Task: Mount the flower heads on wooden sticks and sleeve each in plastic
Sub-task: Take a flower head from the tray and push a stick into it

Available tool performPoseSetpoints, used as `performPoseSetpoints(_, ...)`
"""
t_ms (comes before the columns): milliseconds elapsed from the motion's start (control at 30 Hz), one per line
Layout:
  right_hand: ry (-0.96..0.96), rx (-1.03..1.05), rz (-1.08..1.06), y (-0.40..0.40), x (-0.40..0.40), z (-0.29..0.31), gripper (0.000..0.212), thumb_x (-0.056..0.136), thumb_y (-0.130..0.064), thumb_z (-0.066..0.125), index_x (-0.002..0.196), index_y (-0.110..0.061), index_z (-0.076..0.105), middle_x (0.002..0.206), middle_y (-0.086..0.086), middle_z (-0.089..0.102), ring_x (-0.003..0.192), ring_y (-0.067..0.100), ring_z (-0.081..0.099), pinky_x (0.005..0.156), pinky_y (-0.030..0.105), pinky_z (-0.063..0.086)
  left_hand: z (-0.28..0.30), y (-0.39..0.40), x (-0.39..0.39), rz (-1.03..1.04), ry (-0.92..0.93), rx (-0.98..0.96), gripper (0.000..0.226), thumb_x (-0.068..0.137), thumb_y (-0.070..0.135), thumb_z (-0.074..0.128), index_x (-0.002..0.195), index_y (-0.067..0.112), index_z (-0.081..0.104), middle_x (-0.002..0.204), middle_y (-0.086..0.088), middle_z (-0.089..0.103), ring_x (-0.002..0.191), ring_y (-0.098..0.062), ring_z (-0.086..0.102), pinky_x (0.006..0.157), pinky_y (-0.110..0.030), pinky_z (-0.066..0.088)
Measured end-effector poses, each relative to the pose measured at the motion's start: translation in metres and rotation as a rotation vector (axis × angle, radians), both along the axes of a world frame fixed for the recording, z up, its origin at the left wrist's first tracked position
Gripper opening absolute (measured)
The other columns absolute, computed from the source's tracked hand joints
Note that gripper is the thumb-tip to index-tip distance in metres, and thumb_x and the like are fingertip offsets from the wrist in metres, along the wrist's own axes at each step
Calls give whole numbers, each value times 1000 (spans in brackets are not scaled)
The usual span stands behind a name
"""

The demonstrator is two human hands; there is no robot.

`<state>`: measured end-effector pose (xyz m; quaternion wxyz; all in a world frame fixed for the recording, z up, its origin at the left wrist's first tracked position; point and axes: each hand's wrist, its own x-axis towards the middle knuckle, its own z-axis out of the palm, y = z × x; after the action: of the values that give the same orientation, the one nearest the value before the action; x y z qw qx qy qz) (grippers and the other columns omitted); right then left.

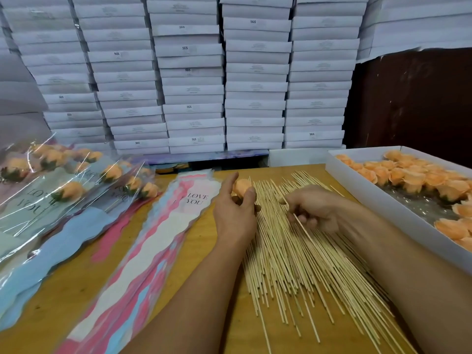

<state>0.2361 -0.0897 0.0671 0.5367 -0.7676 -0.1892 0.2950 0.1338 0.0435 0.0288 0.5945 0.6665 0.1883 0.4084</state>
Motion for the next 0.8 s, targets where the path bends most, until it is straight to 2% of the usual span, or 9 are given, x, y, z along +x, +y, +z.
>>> performPoseSetpoints(100,17,11,114,2,-8,1,38,83,0,45,116,-11,59,57,6,56,38,9,37,29,18,25,3,0,-2,-41,-61,-172,34,98,18,63,129,31,57,91,-11,71,65,-17,72,63,-33,61)
performPoseSetpoints(200,-69,-30,201,6,-24,5,18,102,-21,47,113,-17,60,53,1,51,37,10,34,31,18,22,7,3,-3,-78,-114,-347,27,98,17,62,124,26,59,93,-16,72,65,-18,71,57,-25,55)
performPoseSetpoints(267,-110,3,218,8,-33,4,19,108,-31,44,115,-24,59,52,0,54,36,10,37,31,18,23,9,5,-5,-88,-145,-452,26,97,16,63,123,22,61,95,-19,73,66,-20,72,55,-25,55)
performPoseSetpoints(433,-49,184,295,9,-58,7,12,100,-8,46,95,-8,56,65,5,60,39,11,46,30,18,31,17,7,-8,-157,-258,-694,30,97,17,64,124,5,59,83,-18,71,60,-17,67,54,-25,55)
performPoseSetpoints(500,-97,202,315,9,-63,8,19,93,-2,42,102,-4,59,61,4,56,37,12,43,29,18,29,21,8,-8,-178,-289,-762,30,97,16,63,123,2,59,79,-18,69,59,-17,65,53,-25,53)
performPoseSetpoints(567,-125,224,363,8,-68,9,39,88,0,37,117,-9,61,56,5,53,35,13,39,29,18,26,24,9,-10,-196,-319,-830,36,97,16,63,128,-1,56,82,-19,68,59,-17,64,52,-25,54)
performPoseSetpoints(633,-121,250,396,8,-75,10,48,90,-2,36,123,-29,60,52,4,49,35,13,36,31,18,26,26,10,-11,-219,-342,-878,43,96,18,65,133,-2,55,90,-20,68,63,-17,65,59,-25,56)
performPoseSetpoints(733,-184,295,414,12,-84,8,46,106,-12,37,135,-46,46,48,2,43,37,13,32,34,21,26,27,11,-11,-282,-374,-945,47,94,23,67,134,0,57,87,-16,69,73,-18,64,91,-35,52)
performPoseSetpoints(800,-226,316,405,14,-87,7,46,108,-13,35,134,-51,42,46,1,42,36,11,33,34,20,28,28,11,-10,-312,-400,-982,41,93,23,68,128,3,60,83,-14,68,76,-19,62,108,-40,43)
